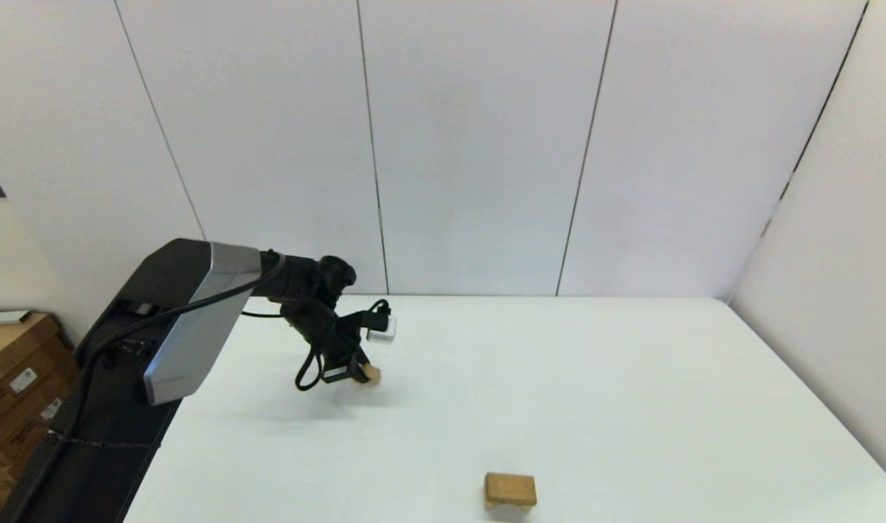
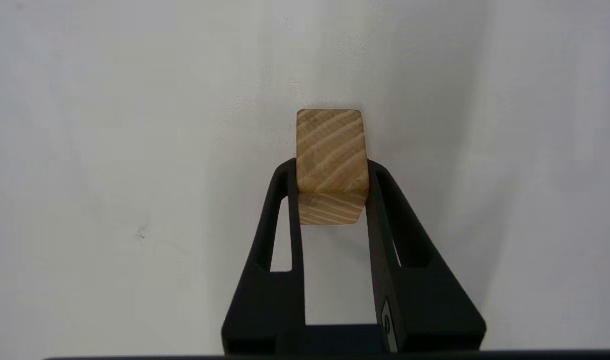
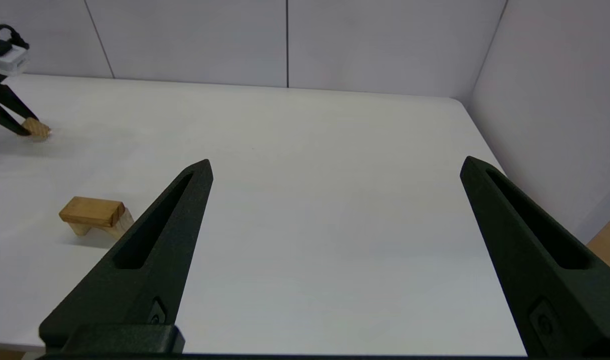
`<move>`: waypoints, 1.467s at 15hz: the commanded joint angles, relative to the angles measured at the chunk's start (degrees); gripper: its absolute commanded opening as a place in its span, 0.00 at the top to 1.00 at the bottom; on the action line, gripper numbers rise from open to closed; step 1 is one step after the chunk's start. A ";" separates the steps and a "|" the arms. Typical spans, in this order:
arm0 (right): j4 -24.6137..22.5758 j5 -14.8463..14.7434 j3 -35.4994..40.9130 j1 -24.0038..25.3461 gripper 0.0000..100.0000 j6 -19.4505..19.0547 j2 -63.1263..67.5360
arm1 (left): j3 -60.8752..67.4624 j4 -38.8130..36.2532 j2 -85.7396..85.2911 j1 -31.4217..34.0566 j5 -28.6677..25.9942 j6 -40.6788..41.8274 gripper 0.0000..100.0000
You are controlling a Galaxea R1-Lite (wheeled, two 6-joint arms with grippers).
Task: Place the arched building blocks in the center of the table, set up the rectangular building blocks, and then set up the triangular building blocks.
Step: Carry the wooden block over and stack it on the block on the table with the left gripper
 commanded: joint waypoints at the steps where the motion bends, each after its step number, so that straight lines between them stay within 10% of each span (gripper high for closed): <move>1: -0.06 0.02 0.09 0.01 0.00 -0.03 -0.01 | 0.00 7.67 -8.45 -1.28 -4.26 -1.58 1.00; 22: 0.02 0.02 0.09 0.01 0.00 -0.03 -0.01 | 1.05 13.29 -14.95 -27.91 -4.79 -9.93 1.00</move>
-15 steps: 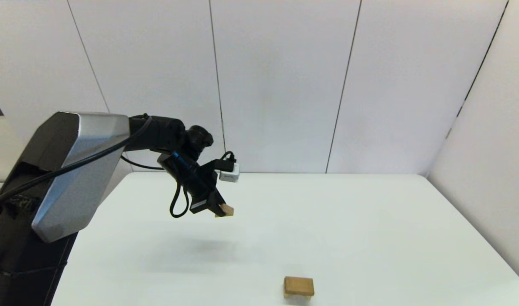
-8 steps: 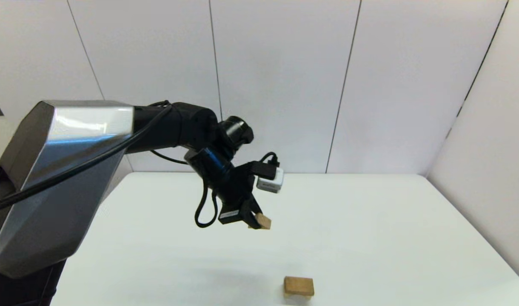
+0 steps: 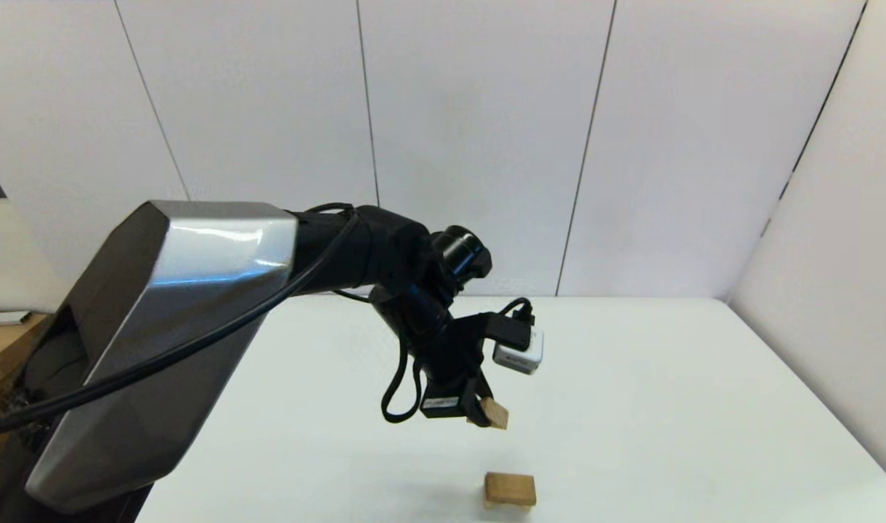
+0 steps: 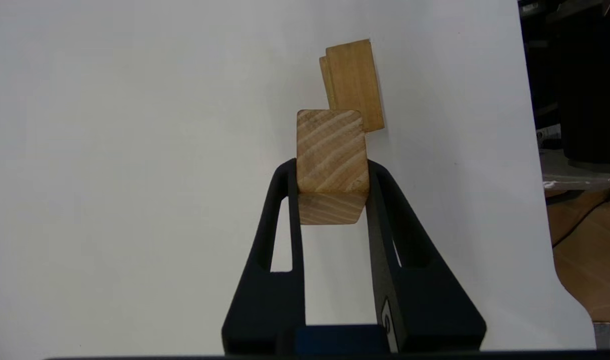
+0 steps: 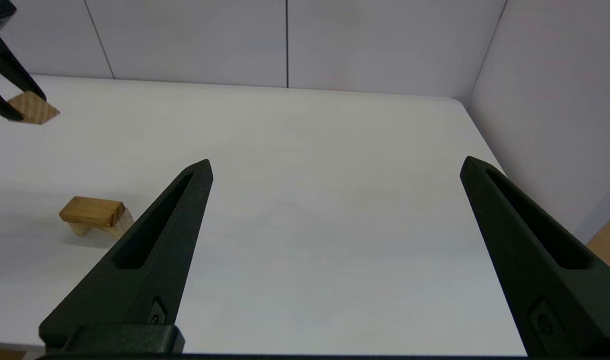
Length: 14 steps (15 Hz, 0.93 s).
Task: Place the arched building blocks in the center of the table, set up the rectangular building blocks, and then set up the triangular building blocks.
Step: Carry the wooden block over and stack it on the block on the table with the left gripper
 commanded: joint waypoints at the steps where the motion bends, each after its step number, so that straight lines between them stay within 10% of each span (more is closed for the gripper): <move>1: -0.06 0.02 0.09 0.01 0.00 -0.05 -0.01 | 1.43 1.96 0.40 -2.45 0.07 -0.67 1.00; 14: -0.06 0.02 0.09 0.01 0.00 -0.05 -0.01 | 3.28 -4.55 5.32 -7.90 2.35 -11.31 1.00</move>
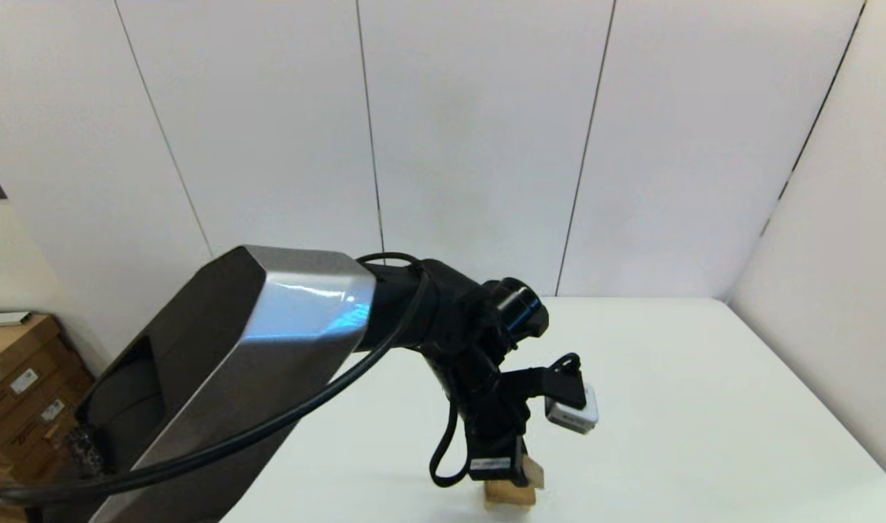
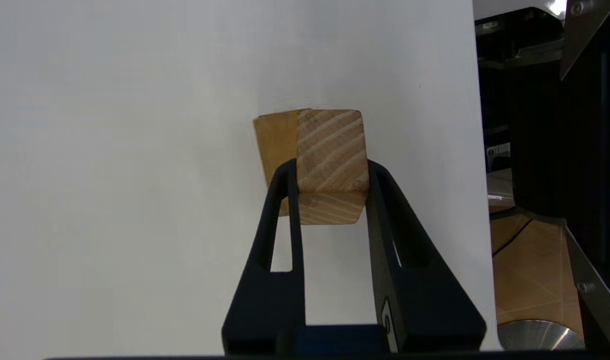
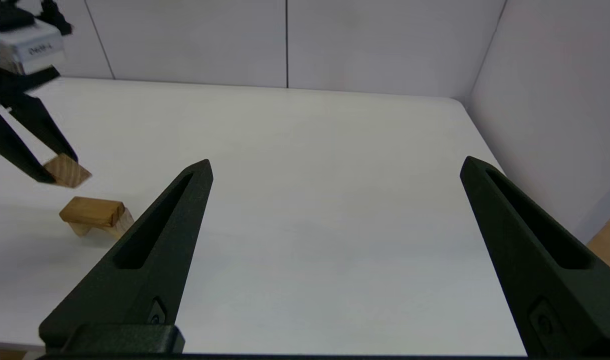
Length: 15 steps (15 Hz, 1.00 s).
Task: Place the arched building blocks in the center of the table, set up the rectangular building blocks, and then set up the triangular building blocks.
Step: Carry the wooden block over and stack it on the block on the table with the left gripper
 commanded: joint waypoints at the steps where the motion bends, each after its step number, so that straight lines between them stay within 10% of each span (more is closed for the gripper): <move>1: 0.02 0.02 0.09 0.01 0.00 -0.03 -0.01 | 0.89 0.43 1.14 -0.40 -0.14 0.24 1.00; 15: -0.06 0.02 0.09 0.01 0.00 -0.03 -0.01 | 3.71 -3.35 2.90 -0.05 1.36 -2.13 1.00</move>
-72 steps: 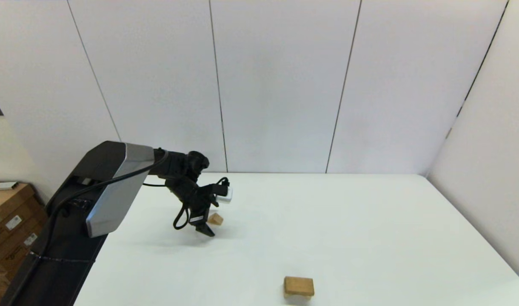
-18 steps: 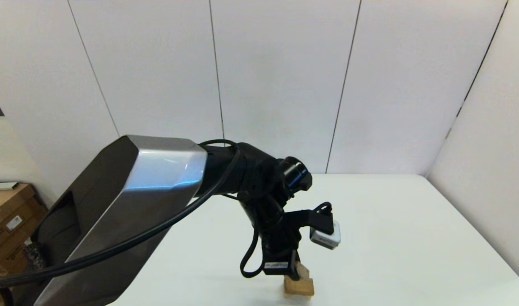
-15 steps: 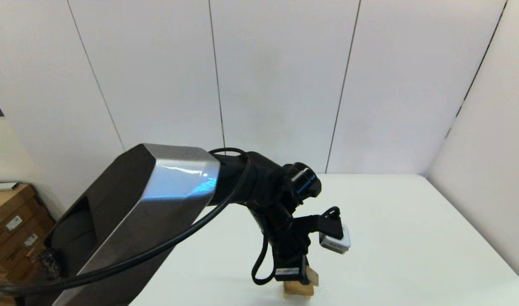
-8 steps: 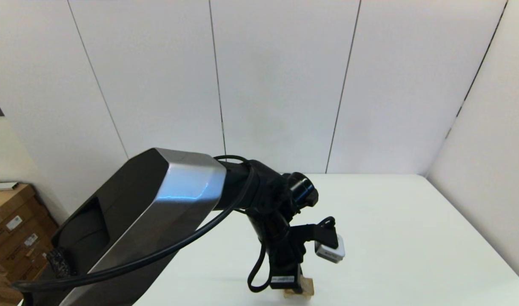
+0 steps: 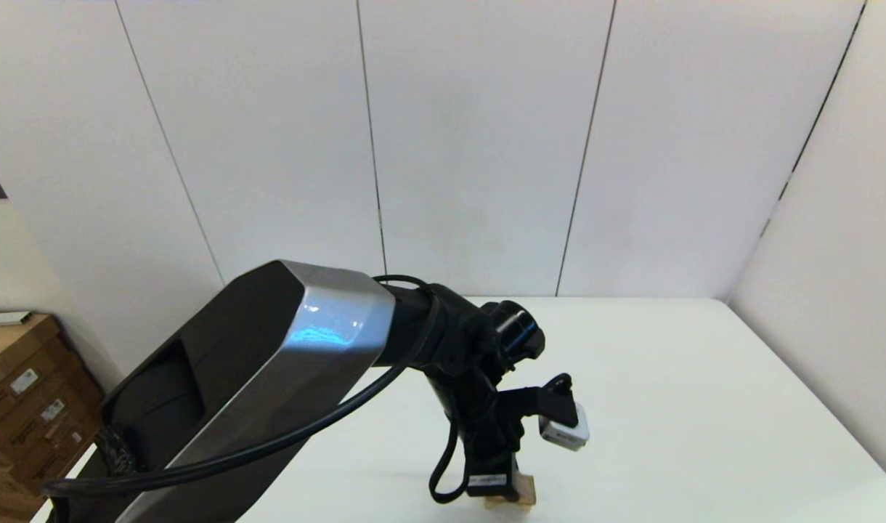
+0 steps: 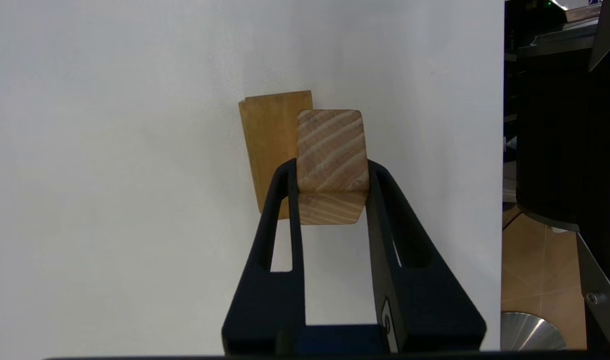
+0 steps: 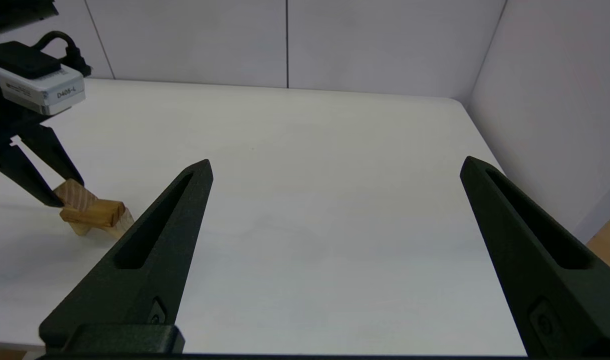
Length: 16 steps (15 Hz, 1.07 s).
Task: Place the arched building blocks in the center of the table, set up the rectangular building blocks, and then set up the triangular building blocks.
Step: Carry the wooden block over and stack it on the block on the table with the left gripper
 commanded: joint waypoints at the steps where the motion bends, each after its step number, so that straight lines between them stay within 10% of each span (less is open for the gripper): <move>1: -0.09 0.05 0.09 0.01 0.00 -0.03 -0.01 | -0.11 0.22 0.98 -0.08 -0.13 -0.45 1.00; 16: 0.00 0.05 0.09 0.01 0.00 -0.03 -0.01 | -0.37 -3.21 2.65 1.24 0.75 -0.54 1.00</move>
